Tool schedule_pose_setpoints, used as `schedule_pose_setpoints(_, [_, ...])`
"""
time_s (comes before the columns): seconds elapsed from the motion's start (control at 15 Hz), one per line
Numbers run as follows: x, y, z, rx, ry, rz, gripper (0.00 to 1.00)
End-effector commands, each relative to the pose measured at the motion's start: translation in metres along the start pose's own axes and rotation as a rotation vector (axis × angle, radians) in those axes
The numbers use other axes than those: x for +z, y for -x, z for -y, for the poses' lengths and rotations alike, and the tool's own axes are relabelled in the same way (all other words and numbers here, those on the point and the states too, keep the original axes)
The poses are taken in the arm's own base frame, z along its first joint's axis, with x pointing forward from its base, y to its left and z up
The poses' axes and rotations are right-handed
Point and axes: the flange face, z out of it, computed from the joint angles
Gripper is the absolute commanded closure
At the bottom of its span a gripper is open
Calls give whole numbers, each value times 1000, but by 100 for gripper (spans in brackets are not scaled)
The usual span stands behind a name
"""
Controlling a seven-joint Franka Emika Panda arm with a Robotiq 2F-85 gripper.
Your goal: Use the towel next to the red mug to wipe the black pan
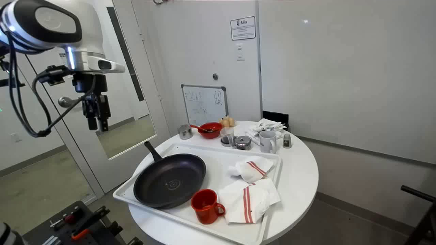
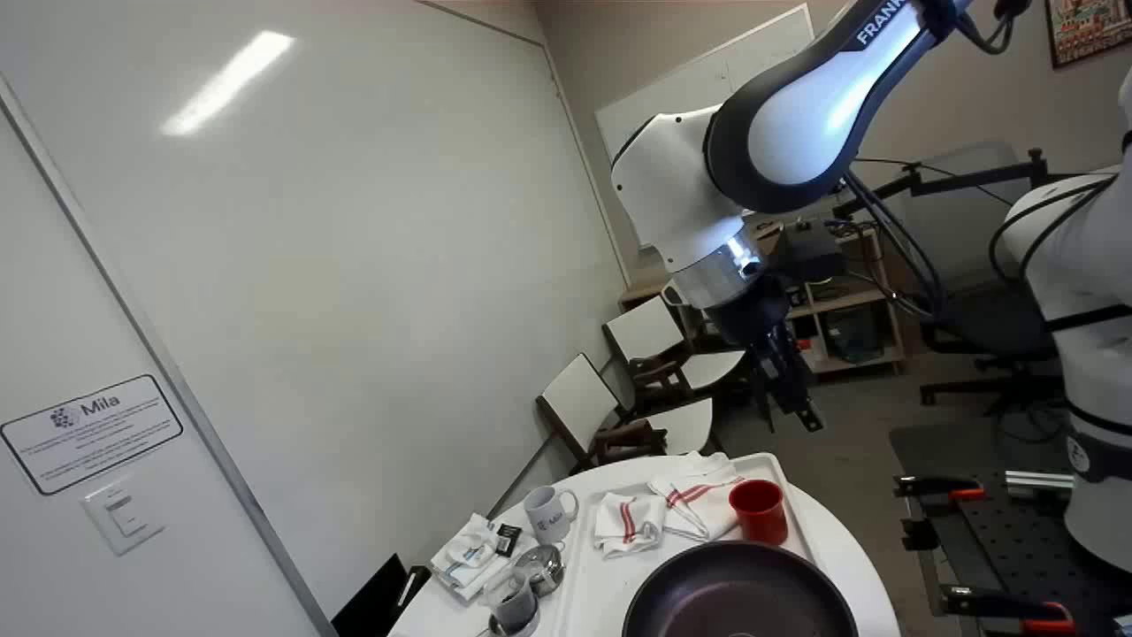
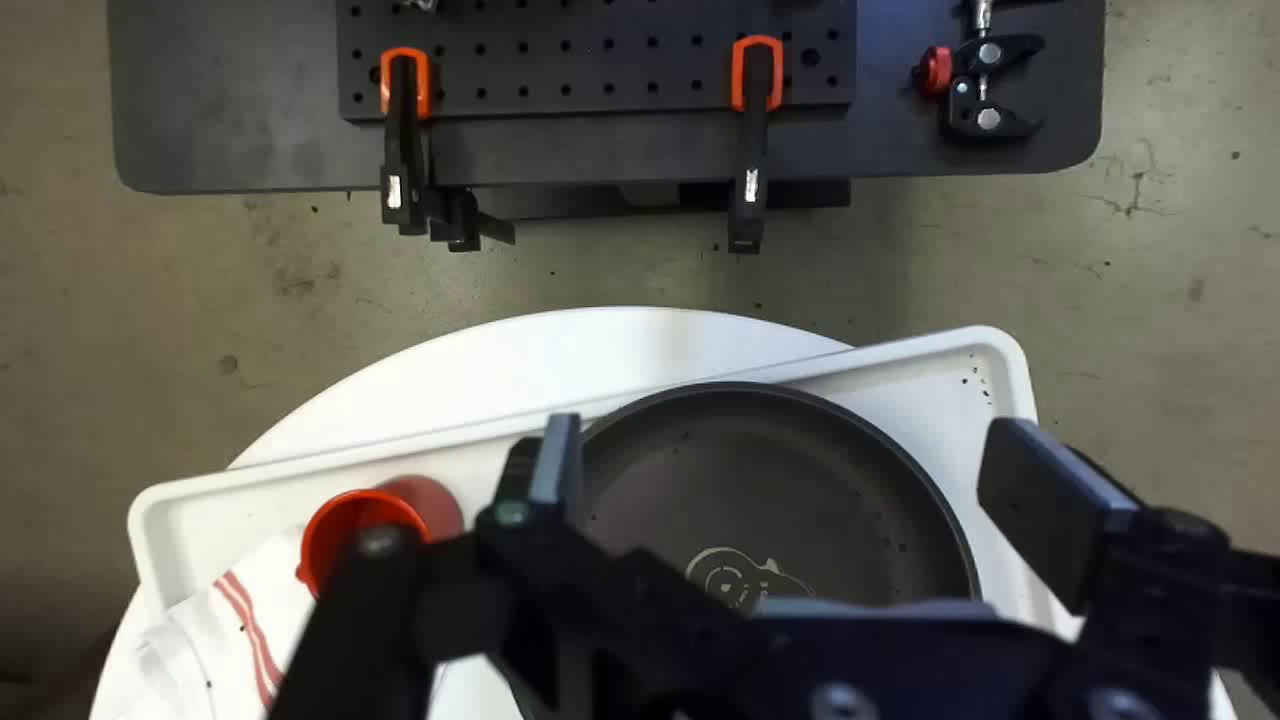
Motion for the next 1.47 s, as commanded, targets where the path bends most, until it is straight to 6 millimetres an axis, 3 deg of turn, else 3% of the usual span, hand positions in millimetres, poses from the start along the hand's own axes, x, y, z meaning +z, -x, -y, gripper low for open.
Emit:
schedule_pose_setpoints(0.0, [-1, 0, 0, 0, 0, 1, 0])
schedule_pose_setpoints(0.47, [-1, 0, 0, 0, 0, 1, 0])
schedule_pose_setpoints(0.67, [1, -16, -10, -1, -22, 1, 0])
schedule_pose_setpoints(1.4, [37, -155, -111, 130, -132, -99, 0])
